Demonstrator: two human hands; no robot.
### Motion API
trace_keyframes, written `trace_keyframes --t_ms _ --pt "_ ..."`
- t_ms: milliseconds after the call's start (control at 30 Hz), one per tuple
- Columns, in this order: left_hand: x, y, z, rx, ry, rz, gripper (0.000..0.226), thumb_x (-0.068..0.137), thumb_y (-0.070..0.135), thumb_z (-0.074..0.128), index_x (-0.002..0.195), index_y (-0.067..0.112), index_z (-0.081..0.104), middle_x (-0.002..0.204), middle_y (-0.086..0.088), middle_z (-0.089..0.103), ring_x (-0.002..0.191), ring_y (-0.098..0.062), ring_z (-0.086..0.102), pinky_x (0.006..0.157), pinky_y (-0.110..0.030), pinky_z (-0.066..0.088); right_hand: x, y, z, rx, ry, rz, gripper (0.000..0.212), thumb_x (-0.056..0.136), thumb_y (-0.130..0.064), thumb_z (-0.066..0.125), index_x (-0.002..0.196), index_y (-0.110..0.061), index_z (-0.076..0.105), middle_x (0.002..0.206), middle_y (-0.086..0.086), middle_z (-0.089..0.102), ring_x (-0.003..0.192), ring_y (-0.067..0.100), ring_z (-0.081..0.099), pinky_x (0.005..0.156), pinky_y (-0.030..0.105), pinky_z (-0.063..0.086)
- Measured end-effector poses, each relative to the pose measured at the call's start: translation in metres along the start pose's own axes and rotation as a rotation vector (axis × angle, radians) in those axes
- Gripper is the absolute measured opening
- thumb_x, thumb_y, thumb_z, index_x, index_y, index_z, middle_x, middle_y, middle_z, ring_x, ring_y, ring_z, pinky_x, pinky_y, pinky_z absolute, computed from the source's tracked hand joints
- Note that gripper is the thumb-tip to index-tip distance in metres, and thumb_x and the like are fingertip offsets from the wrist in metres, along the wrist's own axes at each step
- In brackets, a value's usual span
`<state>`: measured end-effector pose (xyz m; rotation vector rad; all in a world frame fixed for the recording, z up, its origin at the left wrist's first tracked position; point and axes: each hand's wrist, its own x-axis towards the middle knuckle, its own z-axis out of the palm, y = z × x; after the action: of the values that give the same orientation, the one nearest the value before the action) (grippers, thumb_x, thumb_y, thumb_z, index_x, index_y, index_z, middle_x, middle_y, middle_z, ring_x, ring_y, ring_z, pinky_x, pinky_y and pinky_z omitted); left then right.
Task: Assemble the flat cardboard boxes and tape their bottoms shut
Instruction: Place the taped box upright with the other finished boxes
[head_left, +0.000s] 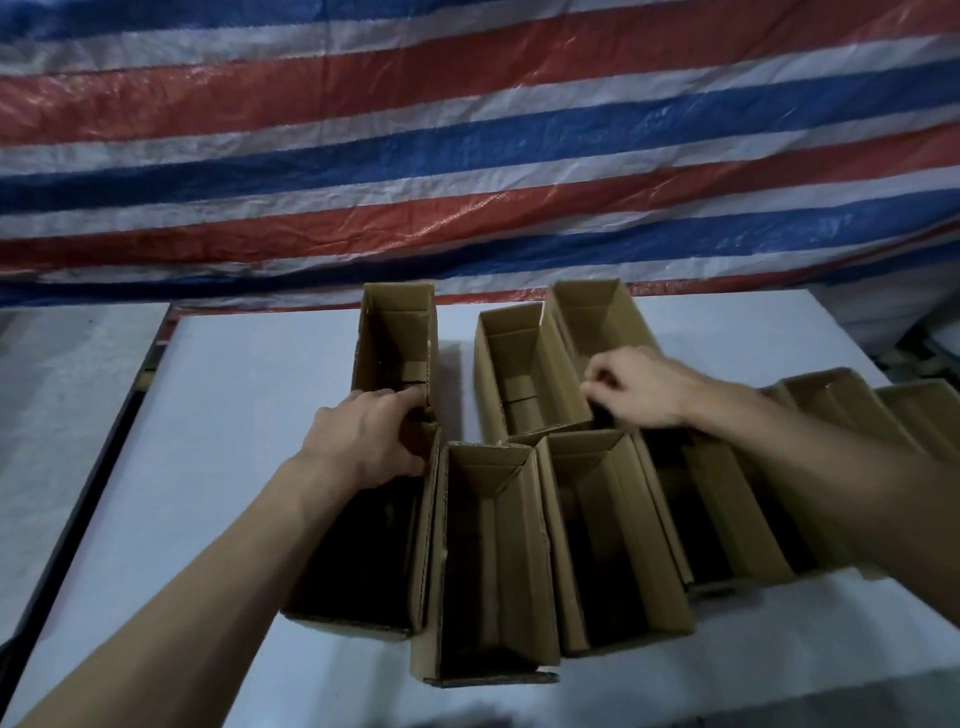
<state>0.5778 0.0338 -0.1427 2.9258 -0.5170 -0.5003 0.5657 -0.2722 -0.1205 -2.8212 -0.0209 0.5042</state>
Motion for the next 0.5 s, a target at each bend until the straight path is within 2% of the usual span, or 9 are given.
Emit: trace_keyframes --t_ms 67,100,167,233,300,333,400,467,500 --pt "-0.003 0.009 0.003 0.024 0.059 -0.015 0.048 0.085 0.058 0.067 0.126 0.039 0.051 0.12 0.009 0.063 0.116 -0.022 0.058 0.082 -0.039 0.046 0.001 -0.009 0.011 0.088 -0.061 -0.053 0.027 0.097 -0.04 0.06 0.119 -0.025 0.055 0.122 0.002 0.068 0.099 0.012 0.065 0.09 0.035 0.054" --pt "-0.005 0.013 0.004 0.004 0.078 -0.035 0.04 0.088 0.059 0.063 0.121 0.038 0.054 0.117 0.009 0.064 0.114 -0.022 0.059 0.083 -0.039 0.046 0.001 -0.012 0.015 0.151 -0.078 -0.084 0.042 0.094 -0.04 0.065 0.128 -0.026 0.045 0.134 0.004 0.062 0.106 0.012 0.062 0.094 0.034 0.051" --pt "-0.009 0.017 0.006 -0.037 0.089 -0.084 0.033 0.094 0.053 0.058 0.119 0.032 0.053 0.116 0.007 0.066 0.115 -0.022 0.059 0.096 -0.047 0.044 0.001 -0.017 0.016 0.253 -0.162 -0.182 0.086 0.086 -0.034 0.075 0.15 -0.036 0.017 0.157 0.007 0.039 0.122 0.015 0.054 0.104 0.039 0.046" --pt "-0.011 0.019 0.008 -0.023 0.102 -0.102 0.031 0.099 0.042 0.053 0.124 0.026 0.046 0.112 0.003 0.068 0.117 -0.026 0.059 0.111 -0.062 0.03 0.0 -0.019 0.014 0.269 -0.311 -0.26 0.115 0.081 -0.021 0.08 0.152 -0.054 -0.004 0.167 0.0 0.01 0.127 0.009 0.051 0.099 0.032 0.05" --pt "-0.014 0.02 0.009 -0.007 0.11 -0.092 0.041 0.1 0.034 0.049 0.137 0.023 0.034 0.108 0.0 0.069 0.117 -0.028 0.06 0.115 -0.067 0.02 0.0 -0.023 0.011 0.257 -0.464 -0.298 0.116 0.078 -0.011 0.079 0.15 -0.061 0.004 0.167 -0.007 0.005 0.096 -0.009 0.063 0.076 0.016 0.052" --pt "-0.016 0.021 0.008 0.002 0.096 -0.073 0.053 0.1 0.032 0.047 0.147 0.026 0.023 0.111 -0.001 0.069 0.12 -0.029 0.059 0.117 -0.067 0.016 0.001 -0.027 0.009 0.238 -0.523 -0.31 0.113 0.077 -0.009 0.079 0.15 -0.061 0.01 0.167 -0.008 0.008 0.084 -0.01 0.064 0.073 0.014 0.05" --pt "-0.021 0.021 0.004 0.022 0.032 -0.029 0.068 0.099 0.038 0.038 0.156 0.04 0.001 0.128 0.0 0.064 0.132 -0.028 0.05 0.118 -0.067 0.006 0.001 -0.033 0.005 0.224 -0.6 -0.289 0.11 0.076 -0.01 0.078 0.151 -0.059 0.014 0.166 -0.005 0.017 0.089 -0.005 0.062 0.083 0.022 0.05" --pt "-0.023 0.02 -0.001 0.001 -0.037 -0.02 0.066 0.091 0.057 0.021 0.153 0.055 -0.002 0.143 0.001 0.054 0.14 -0.027 0.041 0.117 -0.068 0.009 -0.001 -0.033 0.001 0.248 -0.649 -0.231 0.113 0.075 -0.007 0.077 0.148 -0.064 0.011 0.161 0.0 0.03 0.106 0.011 0.065 0.088 0.039 0.057" --pt "-0.024 0.021 -0.003 -0.008 -0.089 -0.032 0.068 0.086 0.068 0.016 0.151 0.059 0.0 0.147 0.001 0.05 0.141 -0.028 0.039 0.116 -0.069 0.014 -0.002 -0.031 0.001 0.216 -0.661 -0.21 0.119 0.074 -0.004 0.078 0.145 -0.068 0.008 0.159 -0.003 0.03 0.107 0.014 0.066 0.081 0.039 0.06"
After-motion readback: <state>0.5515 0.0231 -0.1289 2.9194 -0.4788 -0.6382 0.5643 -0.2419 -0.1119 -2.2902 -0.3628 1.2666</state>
